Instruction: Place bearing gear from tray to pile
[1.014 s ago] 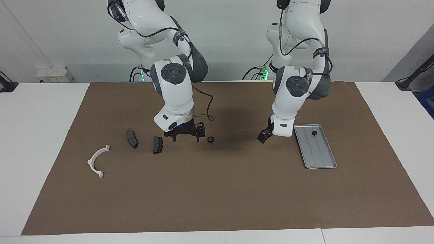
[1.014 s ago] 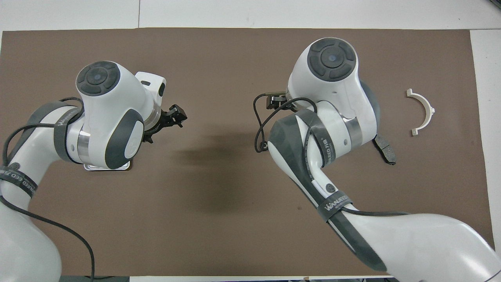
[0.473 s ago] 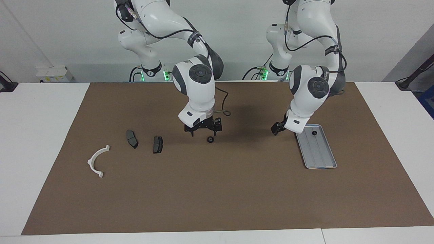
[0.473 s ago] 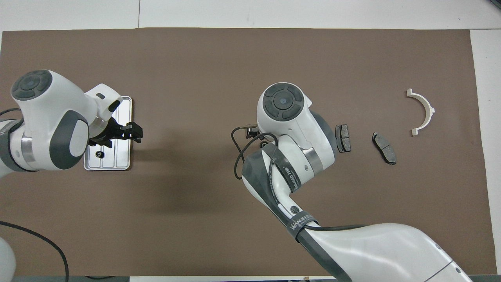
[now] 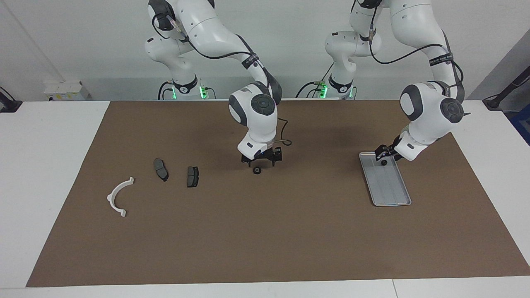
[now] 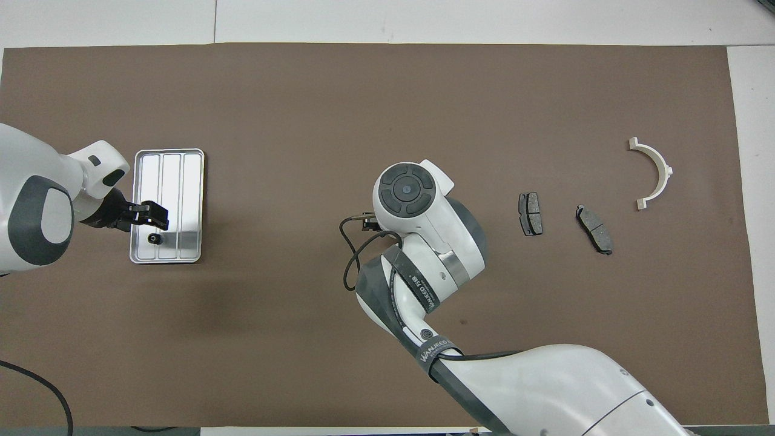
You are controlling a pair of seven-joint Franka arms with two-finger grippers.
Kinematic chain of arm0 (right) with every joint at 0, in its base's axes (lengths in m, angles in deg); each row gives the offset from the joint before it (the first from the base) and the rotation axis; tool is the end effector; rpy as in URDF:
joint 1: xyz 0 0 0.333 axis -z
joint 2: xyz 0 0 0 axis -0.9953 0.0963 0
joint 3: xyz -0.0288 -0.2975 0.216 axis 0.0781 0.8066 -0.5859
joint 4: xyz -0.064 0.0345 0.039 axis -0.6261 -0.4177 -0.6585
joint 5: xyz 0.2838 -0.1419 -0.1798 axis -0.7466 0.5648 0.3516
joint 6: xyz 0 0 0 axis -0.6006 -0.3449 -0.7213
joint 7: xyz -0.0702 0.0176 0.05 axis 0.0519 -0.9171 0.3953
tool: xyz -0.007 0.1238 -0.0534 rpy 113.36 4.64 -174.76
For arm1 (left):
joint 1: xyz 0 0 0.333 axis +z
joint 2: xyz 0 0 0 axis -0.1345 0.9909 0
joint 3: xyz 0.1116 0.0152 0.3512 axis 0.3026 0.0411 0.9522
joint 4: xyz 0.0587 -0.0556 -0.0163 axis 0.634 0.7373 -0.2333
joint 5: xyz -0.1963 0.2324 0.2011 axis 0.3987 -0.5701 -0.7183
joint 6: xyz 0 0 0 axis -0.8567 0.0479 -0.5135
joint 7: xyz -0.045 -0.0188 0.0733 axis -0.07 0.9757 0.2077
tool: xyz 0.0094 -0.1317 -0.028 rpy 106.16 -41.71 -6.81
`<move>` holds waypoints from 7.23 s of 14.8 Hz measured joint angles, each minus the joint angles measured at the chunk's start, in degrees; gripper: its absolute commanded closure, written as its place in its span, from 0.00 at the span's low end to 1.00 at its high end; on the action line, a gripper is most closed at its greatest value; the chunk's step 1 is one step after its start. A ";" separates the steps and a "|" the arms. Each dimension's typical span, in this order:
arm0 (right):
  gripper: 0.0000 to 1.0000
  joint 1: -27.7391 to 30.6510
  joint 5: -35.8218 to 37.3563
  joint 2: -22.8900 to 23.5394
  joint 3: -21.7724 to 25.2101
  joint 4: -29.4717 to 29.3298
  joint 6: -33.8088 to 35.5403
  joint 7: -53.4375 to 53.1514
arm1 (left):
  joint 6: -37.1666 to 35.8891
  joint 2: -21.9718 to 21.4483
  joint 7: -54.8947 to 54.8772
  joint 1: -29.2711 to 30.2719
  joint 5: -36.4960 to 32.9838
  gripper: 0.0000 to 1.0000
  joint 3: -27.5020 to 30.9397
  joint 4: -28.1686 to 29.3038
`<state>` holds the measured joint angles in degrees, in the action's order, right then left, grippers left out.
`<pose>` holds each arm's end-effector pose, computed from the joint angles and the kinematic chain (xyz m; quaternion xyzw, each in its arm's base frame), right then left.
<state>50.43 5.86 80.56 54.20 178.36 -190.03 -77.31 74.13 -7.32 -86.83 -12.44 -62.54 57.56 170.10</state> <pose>0.5459 0.3704 0.3489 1.0000 0.0023 -0.0076 0.0059 0.5469 0.0200 0.3890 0.9961 -0.0222 -0.0795 0.0298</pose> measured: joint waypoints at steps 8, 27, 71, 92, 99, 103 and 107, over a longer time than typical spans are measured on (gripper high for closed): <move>0.04 0.83 0.00 0.52 0.20 0.46 -1.91 0.07 | 6.55 -0.07 -0.26 0.79 -3.21 0.43 -0.08 4.83; 1.00 1.35 0.00 0.88 0.09 3.08 -5.87 0.76 | 9.22 -0.09 6.55 1.23 -3.23 0.58 -0.57 8.18; 1.00 37.34 -0.12 -0.68 0.33 6.17 -11.51 53.37 | 8.27 23.72 71.96 -40.03 2.72 0.79 -1.91 -27.76; 0.22 30.44 -0.15 -5.08 -0.18 -1.24 -0.62 39.56 | -2.31 16.31 71.79 -36.50 2.72 0.00 2.54 -28.07; 0.22 13.57 -0.03 -6.57 -0.42 -1.83 3.22 14.56 | -19.35 2.91 49.29 -19.33 2.71 0.00 2.89 -27.90; 0.21 6.14 0.18 -7.00 -0.47 -1.80 3.43 4.81 | -25.48 -1.63 38.50 -13.04 2.72 0.00 2.87 -27.84; 0.22 3.02 0.18 -4.46 -0.48 -1.43 -0.38 2.60 | -33.07 -7.14 28.92 -7.02 2.67 0.00 2.45 -27.75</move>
<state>53.45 6.04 76.10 53.71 176.93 -190.41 -74.70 41.06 -14.46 -57.91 -19.46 -59.86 60.01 142.35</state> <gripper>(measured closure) 0.216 0.000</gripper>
